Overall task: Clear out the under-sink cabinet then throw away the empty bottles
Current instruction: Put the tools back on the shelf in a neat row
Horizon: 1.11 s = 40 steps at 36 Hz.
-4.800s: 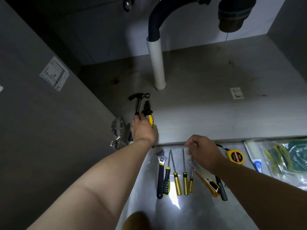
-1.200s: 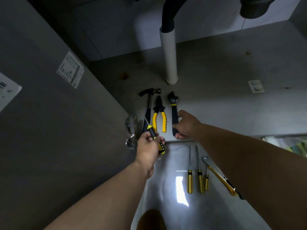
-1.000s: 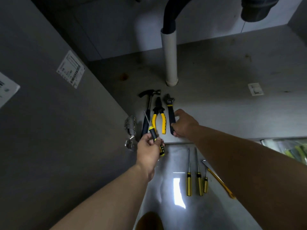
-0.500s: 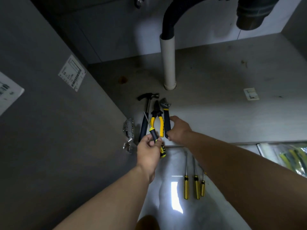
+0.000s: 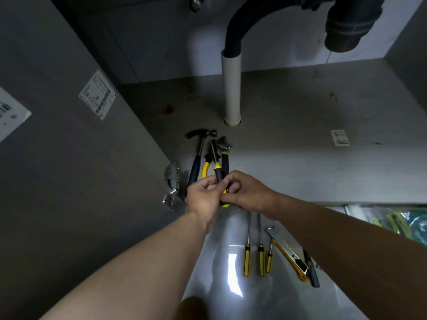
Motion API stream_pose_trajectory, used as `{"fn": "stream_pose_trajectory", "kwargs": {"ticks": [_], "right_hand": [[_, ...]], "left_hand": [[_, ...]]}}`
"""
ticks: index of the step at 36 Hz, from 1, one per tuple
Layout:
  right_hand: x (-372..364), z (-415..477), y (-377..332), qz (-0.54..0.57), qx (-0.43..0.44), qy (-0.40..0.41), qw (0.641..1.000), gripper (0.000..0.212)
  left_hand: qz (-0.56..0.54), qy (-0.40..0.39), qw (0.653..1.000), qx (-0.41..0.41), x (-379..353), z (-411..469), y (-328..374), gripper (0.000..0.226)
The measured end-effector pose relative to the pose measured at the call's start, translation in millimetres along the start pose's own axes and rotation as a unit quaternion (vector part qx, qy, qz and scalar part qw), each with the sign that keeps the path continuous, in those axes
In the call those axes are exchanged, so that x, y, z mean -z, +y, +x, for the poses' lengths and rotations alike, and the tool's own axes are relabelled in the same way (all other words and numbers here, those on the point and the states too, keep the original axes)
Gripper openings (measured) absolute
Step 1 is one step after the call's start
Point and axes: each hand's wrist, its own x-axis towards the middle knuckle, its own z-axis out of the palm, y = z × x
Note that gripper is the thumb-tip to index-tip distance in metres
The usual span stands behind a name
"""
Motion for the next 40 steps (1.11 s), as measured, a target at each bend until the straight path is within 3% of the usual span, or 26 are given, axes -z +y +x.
{"fn": "stream_pose_trajectory", "kwargs": {"ticks": [4, 7, 12, 16, 18, 22, 25, 40], "right_hand": [[5.5, 9.9, 9.2, -0.004, -0.018, 0.055, 0.998, 0.031], [11.1, 26.2, 17.2, -0.051, -0.059, 0.159, 0.984, 0.024], [19.4, 41.5, 25.3, -0.123, -0.115, 0.217, 0.962, 0.032], [17.8, 44.3, 24.6, -0.141, -0.129, 0.22, 0.957, 0.035], [16.1, 44.8, 23.9, -0.148, -0.127, 0.22, 0.956, 0.036], [11.7, 45.4, 23.3, -0.171, -0.117, 0.231, 0.951, 0.038], [8.5, 45.7, 22.0, -0.176, -0.111, 0.228, 0.951, 0.038], [2.4, 43.1, 25.7, -0.157, -0.096, 0.229, 0.956, 0.045]], "left_hand": [[0.008, -0.003, 1.0, -0.027, -8.1, 2.6, 1.9, 0.024], [0.145, 0.002, 0.986, -0.087, -5.6, 9.7, 1.4, 0.024], [0.443, -0.007, 0.879, -0.178, 11.7, 22.2, -15.9, 0.047], [0.545, -0.025, 0.812, -0.206, 16.8, 27.0, -23.3, 0.054], [0.562, -0.027, 0.796, -0.222, 16.0, 30.4, -23.3, 0.06], [0.565, -0.021, 0.798, -0.208, 15.0, 34.5, -22.2, 0.082], [0.562, -0.017, 0.798, -0.219, 15.1, 35.7, -23.0, 0.087], [0.54, 0.001, 0.815, -0.211, 14.2, 37.7, -25.3, 0.071]]}}
